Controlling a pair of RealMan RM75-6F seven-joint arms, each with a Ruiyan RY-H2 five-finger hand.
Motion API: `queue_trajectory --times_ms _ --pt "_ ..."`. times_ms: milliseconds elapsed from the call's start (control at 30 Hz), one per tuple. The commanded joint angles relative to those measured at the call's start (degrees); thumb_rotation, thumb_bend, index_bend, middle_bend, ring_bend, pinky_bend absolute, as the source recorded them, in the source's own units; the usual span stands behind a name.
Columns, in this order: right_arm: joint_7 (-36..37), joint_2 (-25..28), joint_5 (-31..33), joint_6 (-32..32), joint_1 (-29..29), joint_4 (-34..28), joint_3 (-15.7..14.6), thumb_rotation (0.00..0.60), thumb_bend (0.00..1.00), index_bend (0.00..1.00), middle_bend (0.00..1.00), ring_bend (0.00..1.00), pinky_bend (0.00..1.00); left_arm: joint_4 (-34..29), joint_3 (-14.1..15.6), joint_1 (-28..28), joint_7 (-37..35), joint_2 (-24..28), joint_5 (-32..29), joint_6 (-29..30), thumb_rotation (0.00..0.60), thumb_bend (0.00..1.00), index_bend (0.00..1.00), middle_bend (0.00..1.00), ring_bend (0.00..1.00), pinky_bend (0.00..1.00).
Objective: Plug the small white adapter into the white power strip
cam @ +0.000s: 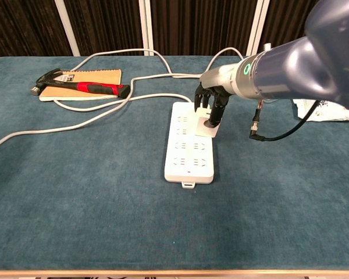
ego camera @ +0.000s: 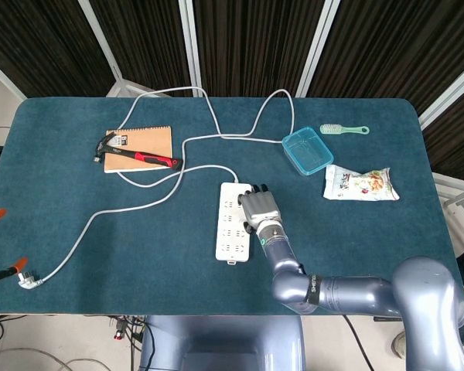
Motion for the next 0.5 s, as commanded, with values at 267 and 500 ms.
queue_trajectory --times_ms 267,500 --pt "5.68 12.11 -4.84 1.04 -4.43 -12.63 0.66 0.600 0.50 0.23 0.17 0.07 0.13 -0.22 0.09 0.08 0.25 -0.05 0.07 0.11 0.600 0.07 0.17 0.00 0.00 0.00" --pt "23.95 12.27 -21.50 3.37 -13.15 -13.56 4.00 0.600 0.62 0.66 0.48 0.53 0.80 -0.49 0.46 0.05 0.54 -0.11 0.72 0.10 0.600 0.07 0.17 0.00 0.00 0.00"
